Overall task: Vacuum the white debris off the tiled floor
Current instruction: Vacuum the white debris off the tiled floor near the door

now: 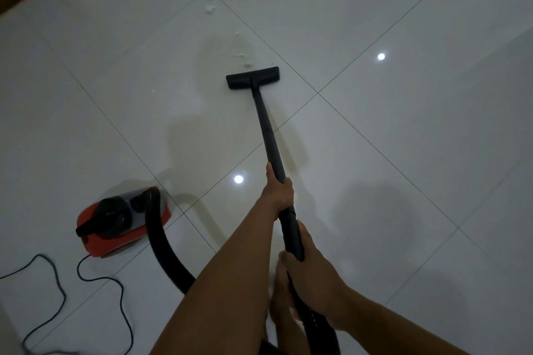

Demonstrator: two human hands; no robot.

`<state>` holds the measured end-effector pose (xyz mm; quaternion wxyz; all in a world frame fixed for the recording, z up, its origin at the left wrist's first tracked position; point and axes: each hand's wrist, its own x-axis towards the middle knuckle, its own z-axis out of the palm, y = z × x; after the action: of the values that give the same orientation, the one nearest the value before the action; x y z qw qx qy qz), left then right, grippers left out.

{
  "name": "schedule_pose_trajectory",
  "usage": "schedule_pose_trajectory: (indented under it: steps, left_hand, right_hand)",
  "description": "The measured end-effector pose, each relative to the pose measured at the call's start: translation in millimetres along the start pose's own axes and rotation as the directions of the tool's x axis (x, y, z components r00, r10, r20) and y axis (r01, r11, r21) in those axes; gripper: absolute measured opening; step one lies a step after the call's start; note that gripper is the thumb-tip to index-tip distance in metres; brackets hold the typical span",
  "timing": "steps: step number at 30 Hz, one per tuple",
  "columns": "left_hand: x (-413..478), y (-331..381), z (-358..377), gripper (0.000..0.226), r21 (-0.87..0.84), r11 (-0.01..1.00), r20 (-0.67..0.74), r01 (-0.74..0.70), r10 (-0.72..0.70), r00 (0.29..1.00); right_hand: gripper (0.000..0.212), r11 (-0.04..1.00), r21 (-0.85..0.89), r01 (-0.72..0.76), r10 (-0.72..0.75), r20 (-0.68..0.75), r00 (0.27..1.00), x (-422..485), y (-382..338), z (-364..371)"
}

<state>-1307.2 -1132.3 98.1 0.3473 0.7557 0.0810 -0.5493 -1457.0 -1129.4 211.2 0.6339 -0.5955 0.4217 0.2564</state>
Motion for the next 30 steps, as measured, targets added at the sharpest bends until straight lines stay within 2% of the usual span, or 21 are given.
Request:
schedule_pose_trajectory:
  steps: [4, 7, 10, 14, 19, 25, 30]
  left_hand:
    - [6.0, 7.9, -1.5, 0.072, -0.024, 1.000, -0.009, -0.011, 0.011, 1.000]
    - [8.7, 14.6, -2.3, 0.072, -0.021, 1.000, -0.002, -0.005, 0.005, 1.000]
    - [9.8, 28.6, -2.8, 0.072, -0.026, 1.000, 0.003, 0.010, -0.010, 1.000]
    - [20.6, 53.4, -10.0, 0.073, -0.038, 0.999, 0.005, 0.009, -0.009, 1.000]
    - [40.3, 76.7, -15.1, 0.073, -0.037, 0.999, -0.005, 0.007, -0.007, 1.000]
    - [49.9, 84.3, 1.2, 0.073, -0.070, 0.997, -0.038, 0.022, -0.025, 0.999]
    - [41.5, 91.6, 38.8, 0.071, -0.127, 0.992, -0.053, 0.022, -0.029, 0.998]
  right_hand:
    - [0.060, 0.999, 0.044, 0.024, -0.024, -0.006, 1.000, 8.0, -4.4, -3.8]
    - [0.068, 1.000, 0.020, 0.004, -0.004, -0.012, 1.000, 13.5, -4.5, -6.8]
    - [0.067, 0.999, 0.043, -0.001, 0.001, -0.004, 1.000, 13.2, -19.3, -16.9]
    - [0.050, 0.992, 0.120, 0.027, -0.029, 0.021, 0.999, 14.2, -55.6, -35.7]
    - [0.044, 0.992, 0.124, 0.000, -0.004, 0.030, 1.000, 31.6, -75.7, -49.3]
    - [0.062, 0.994, 0.110, -0.023, 0.016, 0.062, 0.998, 39.3, -68.5, -71.1]
    - [0.057, 0.998, 0.056, -0.019, 0.013, 0.107, 0.994, 20.3, -57.0, -115.5]
